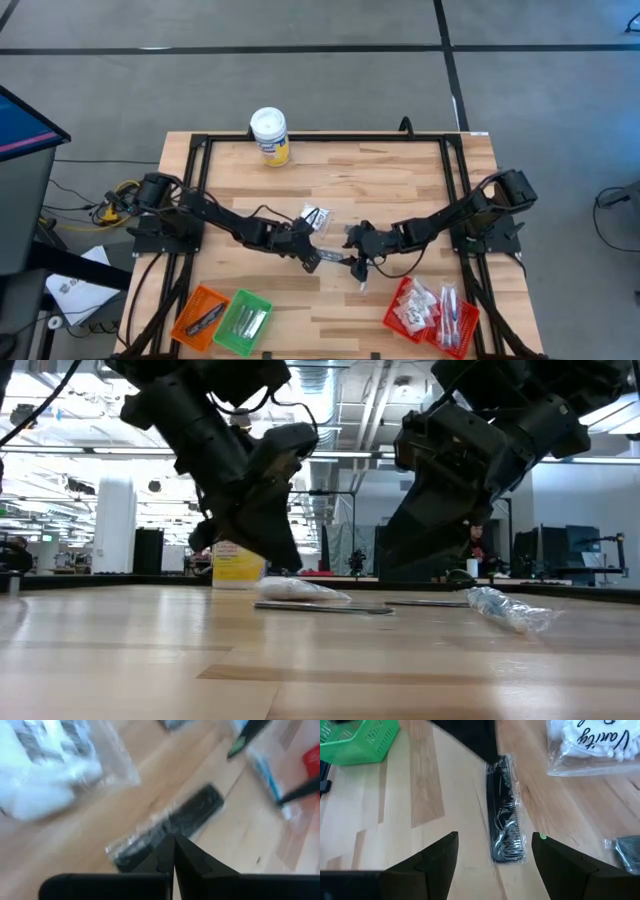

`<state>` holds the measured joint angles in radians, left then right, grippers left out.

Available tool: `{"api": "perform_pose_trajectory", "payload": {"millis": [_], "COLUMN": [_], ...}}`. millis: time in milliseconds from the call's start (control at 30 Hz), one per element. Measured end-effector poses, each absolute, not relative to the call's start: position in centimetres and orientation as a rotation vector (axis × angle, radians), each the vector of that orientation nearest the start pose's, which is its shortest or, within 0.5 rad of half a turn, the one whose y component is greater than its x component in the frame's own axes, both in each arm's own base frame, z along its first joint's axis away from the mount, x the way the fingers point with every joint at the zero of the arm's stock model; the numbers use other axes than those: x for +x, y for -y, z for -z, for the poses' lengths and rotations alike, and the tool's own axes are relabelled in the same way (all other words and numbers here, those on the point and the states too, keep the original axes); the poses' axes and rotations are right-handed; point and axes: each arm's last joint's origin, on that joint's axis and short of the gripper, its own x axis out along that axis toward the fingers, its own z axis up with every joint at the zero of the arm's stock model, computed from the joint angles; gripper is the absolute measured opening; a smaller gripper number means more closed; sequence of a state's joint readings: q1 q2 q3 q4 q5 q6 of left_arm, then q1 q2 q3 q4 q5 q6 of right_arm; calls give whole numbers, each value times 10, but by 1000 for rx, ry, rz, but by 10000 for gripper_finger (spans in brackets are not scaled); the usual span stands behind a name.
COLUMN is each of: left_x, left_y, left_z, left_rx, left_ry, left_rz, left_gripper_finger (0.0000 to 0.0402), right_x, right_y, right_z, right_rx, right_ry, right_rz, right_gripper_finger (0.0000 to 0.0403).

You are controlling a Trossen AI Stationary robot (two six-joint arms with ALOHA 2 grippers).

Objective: Pick & Place Travel size toiletries
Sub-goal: Put the black comb into the orange basket

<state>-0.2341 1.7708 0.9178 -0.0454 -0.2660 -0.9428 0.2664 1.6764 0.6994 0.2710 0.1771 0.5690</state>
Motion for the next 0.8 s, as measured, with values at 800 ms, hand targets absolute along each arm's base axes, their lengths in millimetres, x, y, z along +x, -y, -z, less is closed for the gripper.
{"api": "perform_pose_trajectory", "payload": {"millis": [800], "left_x": [326], "left_y": [83], "left_z": [-122], "left_rx": [-691], "left_ry": [-846], "left_rz": [-419], "left_gripper_finger": [1], "right_x": [299], "right_y": [-75], "right_z": [-134], "right_rx": [404], "right_ry": [-695], "right_rz": [100], "right_gripper_finger": [246]}}
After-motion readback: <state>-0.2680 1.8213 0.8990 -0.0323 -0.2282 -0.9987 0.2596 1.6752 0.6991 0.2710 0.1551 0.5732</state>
